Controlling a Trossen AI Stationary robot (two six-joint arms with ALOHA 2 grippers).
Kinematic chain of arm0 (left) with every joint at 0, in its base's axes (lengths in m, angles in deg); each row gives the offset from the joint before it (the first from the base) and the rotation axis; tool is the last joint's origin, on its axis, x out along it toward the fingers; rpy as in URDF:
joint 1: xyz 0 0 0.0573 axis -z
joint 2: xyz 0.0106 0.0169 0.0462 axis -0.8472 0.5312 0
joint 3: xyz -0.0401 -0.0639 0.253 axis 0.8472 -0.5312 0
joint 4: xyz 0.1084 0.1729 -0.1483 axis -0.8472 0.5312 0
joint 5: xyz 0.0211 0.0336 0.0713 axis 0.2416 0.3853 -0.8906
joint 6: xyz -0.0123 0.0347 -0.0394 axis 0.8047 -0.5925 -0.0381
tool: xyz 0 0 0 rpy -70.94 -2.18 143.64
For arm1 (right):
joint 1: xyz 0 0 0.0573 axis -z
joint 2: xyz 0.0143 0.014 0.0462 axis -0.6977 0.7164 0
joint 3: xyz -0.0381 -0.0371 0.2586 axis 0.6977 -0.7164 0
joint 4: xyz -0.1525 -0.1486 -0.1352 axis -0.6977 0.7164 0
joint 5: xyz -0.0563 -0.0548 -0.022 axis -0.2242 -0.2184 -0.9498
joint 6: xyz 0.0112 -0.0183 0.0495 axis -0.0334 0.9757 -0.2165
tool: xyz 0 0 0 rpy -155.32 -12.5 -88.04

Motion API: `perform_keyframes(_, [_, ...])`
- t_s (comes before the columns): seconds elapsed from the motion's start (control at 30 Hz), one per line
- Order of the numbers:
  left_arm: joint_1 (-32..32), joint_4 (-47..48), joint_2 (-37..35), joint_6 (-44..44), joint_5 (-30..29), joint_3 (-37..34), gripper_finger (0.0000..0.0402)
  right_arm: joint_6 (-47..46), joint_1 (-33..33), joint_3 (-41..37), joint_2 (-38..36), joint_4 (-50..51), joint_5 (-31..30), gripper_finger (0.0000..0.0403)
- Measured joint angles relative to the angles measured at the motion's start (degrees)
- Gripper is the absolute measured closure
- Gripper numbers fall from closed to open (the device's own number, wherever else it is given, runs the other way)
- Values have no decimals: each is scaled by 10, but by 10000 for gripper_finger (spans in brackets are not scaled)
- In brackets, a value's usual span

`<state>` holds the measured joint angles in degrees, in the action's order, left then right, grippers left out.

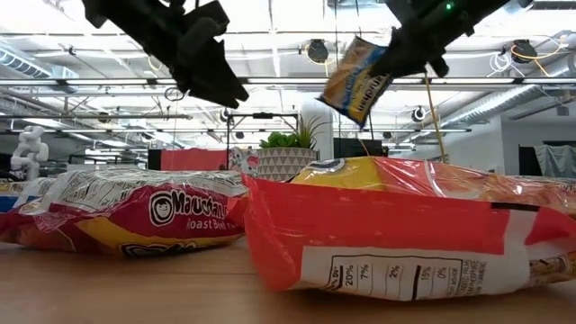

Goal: Sort Maruchan noodles
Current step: Put the top right blue noodle pack into the green bin

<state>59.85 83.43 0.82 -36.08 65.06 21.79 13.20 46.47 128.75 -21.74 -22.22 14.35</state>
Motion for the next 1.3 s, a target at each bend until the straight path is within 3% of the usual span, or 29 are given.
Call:
perform_keyframes(0.3, [11,0,-1,-2,0,0,85,-7,151,0,-80,171,5,330])
perform_keyframes(0.7, [10,-33,-1,2,0,0,85,76,330,22,-46,219,12,330])
perform_keyframes(1.3, [14,-23,-1,-22,2,0,85,63,435,22,77,239,-11,330])
